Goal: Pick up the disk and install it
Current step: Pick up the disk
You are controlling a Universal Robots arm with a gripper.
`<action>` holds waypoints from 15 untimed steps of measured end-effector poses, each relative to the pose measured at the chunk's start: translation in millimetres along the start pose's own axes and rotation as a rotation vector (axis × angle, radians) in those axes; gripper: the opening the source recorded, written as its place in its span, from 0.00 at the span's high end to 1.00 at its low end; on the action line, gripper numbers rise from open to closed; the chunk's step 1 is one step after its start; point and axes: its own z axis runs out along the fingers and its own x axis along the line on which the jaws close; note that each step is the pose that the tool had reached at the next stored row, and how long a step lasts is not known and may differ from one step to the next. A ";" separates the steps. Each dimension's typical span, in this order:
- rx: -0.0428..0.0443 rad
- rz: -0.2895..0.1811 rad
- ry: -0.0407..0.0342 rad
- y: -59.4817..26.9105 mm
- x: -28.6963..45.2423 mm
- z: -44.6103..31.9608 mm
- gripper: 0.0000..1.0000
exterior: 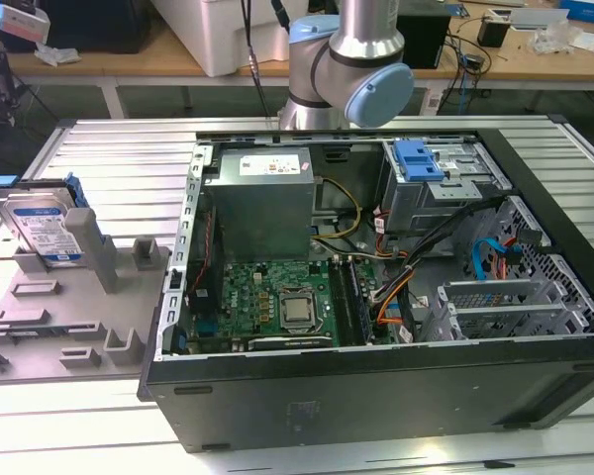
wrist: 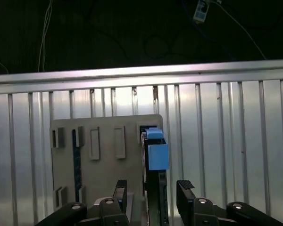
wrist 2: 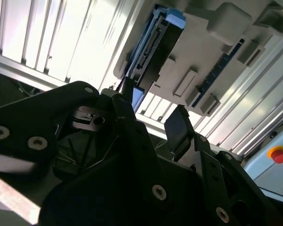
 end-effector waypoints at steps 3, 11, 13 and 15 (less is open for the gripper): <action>0.0002 -0.006 0.0002 1.7 -0.5 1.7 0.46; 0.0018 -0.052 0.0015 6.7 -4.1 6.7 0.46; 0.0024 -0.074 0.0022 6.7 -5.8 7.7 0.46; 0.0031 -0.089 0.0026 7.0 -6.7 8.8 0.46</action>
